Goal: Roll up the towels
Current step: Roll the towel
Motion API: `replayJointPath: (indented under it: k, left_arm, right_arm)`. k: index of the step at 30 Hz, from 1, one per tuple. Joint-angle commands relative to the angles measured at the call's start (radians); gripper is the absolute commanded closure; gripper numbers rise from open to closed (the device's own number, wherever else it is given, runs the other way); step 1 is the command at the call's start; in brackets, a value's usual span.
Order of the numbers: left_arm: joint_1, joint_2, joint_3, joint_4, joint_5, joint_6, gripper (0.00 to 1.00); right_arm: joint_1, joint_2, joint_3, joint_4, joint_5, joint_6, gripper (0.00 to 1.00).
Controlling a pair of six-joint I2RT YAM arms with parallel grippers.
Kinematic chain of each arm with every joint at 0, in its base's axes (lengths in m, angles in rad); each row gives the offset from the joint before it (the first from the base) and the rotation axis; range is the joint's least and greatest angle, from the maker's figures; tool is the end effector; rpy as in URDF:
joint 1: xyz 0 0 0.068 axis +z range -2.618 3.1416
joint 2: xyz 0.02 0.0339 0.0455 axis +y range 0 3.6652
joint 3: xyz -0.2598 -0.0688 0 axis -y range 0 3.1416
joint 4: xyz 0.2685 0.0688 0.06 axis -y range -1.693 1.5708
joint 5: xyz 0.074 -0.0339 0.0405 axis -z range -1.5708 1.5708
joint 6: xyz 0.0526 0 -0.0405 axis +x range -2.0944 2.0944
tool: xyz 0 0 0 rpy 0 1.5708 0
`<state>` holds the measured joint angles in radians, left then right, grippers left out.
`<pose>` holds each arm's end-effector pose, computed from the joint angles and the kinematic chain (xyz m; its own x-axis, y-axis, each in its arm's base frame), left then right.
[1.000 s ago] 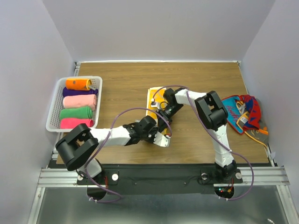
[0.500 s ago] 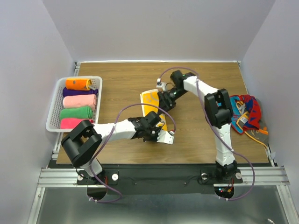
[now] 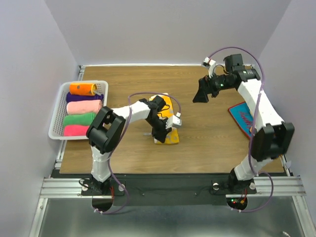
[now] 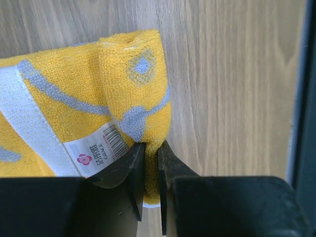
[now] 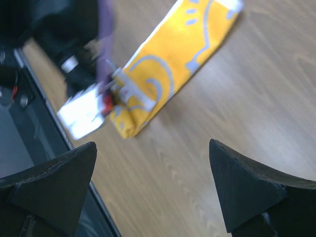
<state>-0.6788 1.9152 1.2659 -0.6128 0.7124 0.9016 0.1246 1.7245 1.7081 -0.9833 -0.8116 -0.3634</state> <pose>0.2839 -0.2732 0.1351 0.0339 0.7353 -0.6769 0.9723 -0.1811 -0.1480 0.3810 0.0862 0.3331 -0.6116 -0.3232 -0.7222 -0.7404 0.5557 0.3783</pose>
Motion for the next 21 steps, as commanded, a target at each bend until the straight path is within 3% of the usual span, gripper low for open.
replayJointPath:
  k: [1, 5, 6, 10, 18, 21]
  left_arm:
    - [0.054, 0.139, 0.082, -0.206, 0.062, 0.085, 0.83]
    - [0.088, 0.246, 0.177, -0.320, 0.093, 0.140, 0.82]
    - [0.094, 0.281, 0.196, -0.355, 0.097, 0.149, 0.80]
    - [0.133, 0.355, 0.282, -0.416, 0.104, 0.169, 0.79]
    - [0.145, 0.429, 0.380, -0.469, 0.085, 0.175, 0.78]
    - [0.147, 0.439, 0.380, -0.459, 0.076, 0.171, 0.77]
  right_arm:
    - [0.029, -0.169, -0.158, 0.040, 0.022, -0.107, 0.00]
    - [0.116, -0.310, -0.267, 0.029, 0.124, -0.161, 0.00]
    - [0.160, -0.353, -0.293, 0.031, 0.215, -0.187, 0.00]
    - [0.483, -0.445, -0.468, 0.165, 0.417, -0.169, 0.00]
    - [0.794, -0.369, -0.683, 0.489, 0.708, -0.233, 0.02]
    - [0.799, -0.326, -0.732, 0.590, 0.707, -0.276, 0.05]
